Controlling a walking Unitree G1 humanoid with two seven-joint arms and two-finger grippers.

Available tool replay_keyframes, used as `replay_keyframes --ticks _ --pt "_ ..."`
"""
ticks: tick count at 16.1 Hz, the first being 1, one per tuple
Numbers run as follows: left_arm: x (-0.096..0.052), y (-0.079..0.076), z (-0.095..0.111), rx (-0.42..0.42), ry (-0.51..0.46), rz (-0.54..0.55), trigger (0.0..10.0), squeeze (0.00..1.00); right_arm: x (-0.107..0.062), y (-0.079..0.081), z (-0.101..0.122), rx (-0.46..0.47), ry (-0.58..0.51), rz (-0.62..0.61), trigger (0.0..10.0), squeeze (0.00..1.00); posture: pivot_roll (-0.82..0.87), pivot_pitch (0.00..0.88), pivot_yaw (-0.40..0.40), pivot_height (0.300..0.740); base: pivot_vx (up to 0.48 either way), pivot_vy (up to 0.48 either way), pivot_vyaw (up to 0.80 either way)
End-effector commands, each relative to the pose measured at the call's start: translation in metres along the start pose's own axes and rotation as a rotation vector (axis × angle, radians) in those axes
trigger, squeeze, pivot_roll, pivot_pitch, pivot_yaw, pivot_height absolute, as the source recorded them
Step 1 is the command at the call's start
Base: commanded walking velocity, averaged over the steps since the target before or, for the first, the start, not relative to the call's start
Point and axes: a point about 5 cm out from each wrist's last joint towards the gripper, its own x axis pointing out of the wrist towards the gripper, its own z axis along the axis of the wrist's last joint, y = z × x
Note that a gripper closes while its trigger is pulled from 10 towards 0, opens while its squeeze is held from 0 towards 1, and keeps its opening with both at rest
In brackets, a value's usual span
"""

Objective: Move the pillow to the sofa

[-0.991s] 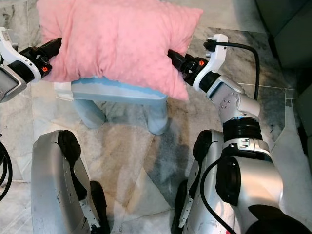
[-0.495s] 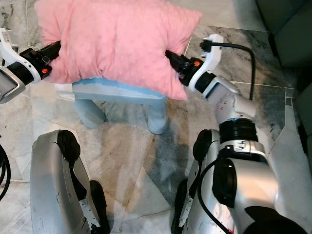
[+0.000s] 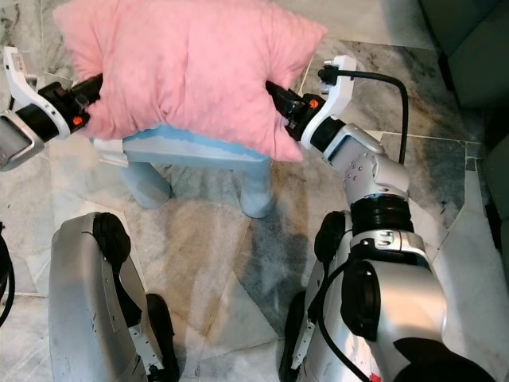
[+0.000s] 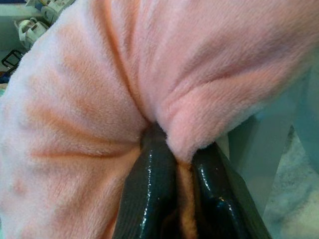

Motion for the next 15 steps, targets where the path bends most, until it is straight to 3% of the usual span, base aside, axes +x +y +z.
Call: replay_keyframes --ticks 1,6,7,8,9,10,11,12,13,14,15 --pt "-0.003 0.013 -0.024 0.016 0.083 0.050 0.0 0.00 0.003 0.006 -0.013 0.008 0.042 0.024 0.0 0.00 0.07 0.399 0.004 0.305 0.000 0.000 0.00" --pt "-0.014 0.028 -0.031 0.100 0.019 0.105 0.0 0.00 0.002 0.010 -0.024 -0.037 0.044 0.034 0.0 0.00 0.08 0.272 0.007 0.305 0.000 0.000 0.00" --pt "-0.018 0.032 -0.031 0.210 -0.018 0.145 0.0 0.00 0.000 0.014 -0.025 -0.055 0.030 0.036 0.0 0.00 0.08 0.243 0.009 0.305 0.000 0.000 0.00" --pt "-0.022 0.034 -0.033 0.391 -0.132 0.214 0.0 0.00 -0.004 0.017 -0.027 -0.138 -0.009 0.004 0.0 0.00 0.08 0.178 0.009 0.305 0.000 0.000 0.00" --pt "-0.025 0.034 -0.039 0.468 -0.182 0.247 0.0 0.00 -0.007 0.019 -0.029 -0.219 -0.031 -0.027 0.0 0.00 0.07 0.131 0.012 0.305 0.000 0.000 0.00" --pt "-0.026 0.033 -0.043 0.445 -0.207 0.261 0.0 0.00 -0.010 0.021 -0.030 -0.237 -0.044 -0.040 0.0 0.00 0.07 0.121 0.011 0.305 0.000 0.000 0.00" --pt "-0.024 0.029 -0.050 0.407 -0.254 0.268 0.0 0.00 -0.013 0.020 -0.035 -0.241 -0.059 -0.074 0.0 0.00 0.06 0.083 0.012 0.305 0.000 0.000 0.00" --pt "-0.022 0.017 -0.063 0.463 -0.263 0.245 0.0 0.00 -0.020 0.023 -0.043 -0.292 -0.061 -0.090 0.0 0.00 0.06 0.051 0.013 0.305 0.000 0.000 0.00" --pt "-0.020 0.003 -0.084 0.458 -0.310 0.236 0.0 0.00 -0.029 0.026 -0.054 -0.348 -0.068 -0.126 0.0 0.00 0.06 0.000 0.014 0.305 0.000 0.000 0.00" --pt "-0.021 0.000 -0.092 0.462 -0.319 0.242 0.0 0.00 -0.033 0.027 -0.056 -0.344 -0.075 -0.147 0.0 0.00 0.06 0.000 0.014 0.305 0.000 0.000 0.00" --pt "-0.023 -0.009 -0.113 0.518 -0.312 0.228 0.0 0.00 -0.042 0.027 -0.064 -0.345 -0.097 -0.226 0.0 0.00 0.06 0.000 0.018 0.305 0.000 0.000 0.00"
